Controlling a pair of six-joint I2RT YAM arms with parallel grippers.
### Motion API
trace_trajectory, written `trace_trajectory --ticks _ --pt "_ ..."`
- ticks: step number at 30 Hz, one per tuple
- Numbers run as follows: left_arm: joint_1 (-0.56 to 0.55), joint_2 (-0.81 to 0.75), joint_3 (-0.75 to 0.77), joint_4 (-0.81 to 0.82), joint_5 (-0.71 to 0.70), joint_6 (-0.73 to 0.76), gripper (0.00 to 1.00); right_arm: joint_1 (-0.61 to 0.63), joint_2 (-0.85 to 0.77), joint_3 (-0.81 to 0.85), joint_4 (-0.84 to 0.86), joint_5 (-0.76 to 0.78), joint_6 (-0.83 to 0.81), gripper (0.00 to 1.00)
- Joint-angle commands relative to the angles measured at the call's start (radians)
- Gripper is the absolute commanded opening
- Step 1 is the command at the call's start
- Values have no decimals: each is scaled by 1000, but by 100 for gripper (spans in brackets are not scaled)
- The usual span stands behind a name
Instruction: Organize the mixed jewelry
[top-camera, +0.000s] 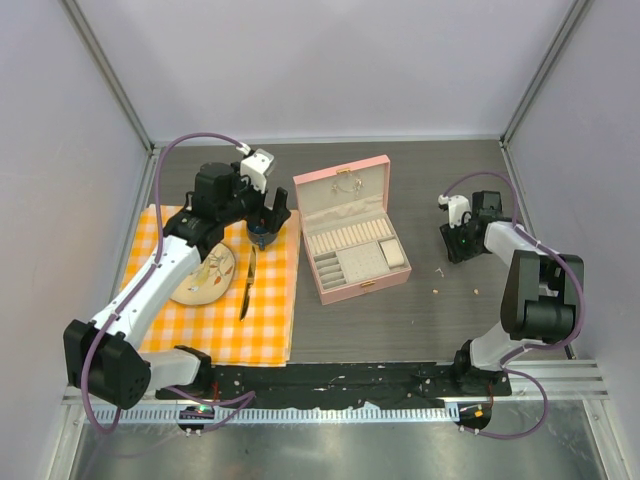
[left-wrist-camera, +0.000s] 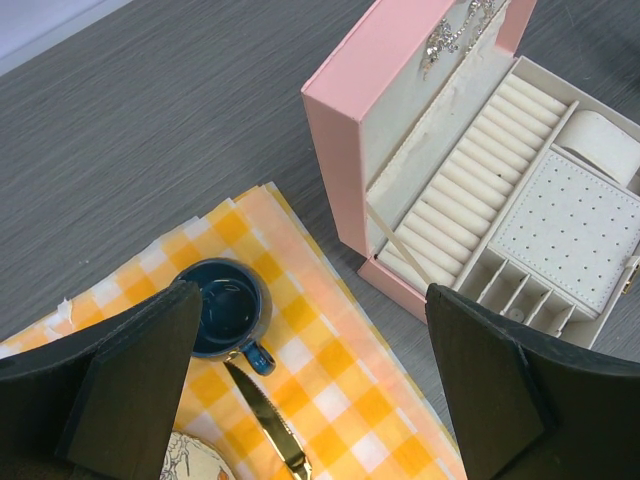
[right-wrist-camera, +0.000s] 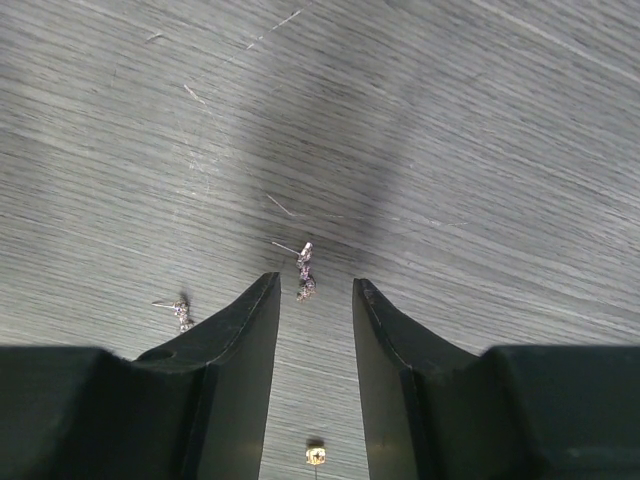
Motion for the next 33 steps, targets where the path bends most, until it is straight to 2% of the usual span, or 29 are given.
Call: trace_trajectory --ticks 1,18,33 --pt "4 -3 9 20 -8 16 100 -7 12 40 24 -26 -23 41" --pt "4 -2 2 25 -18 19 100 -16 57 61 25 -52 -57 35" --pt "4 3 9 19 -30 25 100 -16 95 66 16 -52 -70 23"
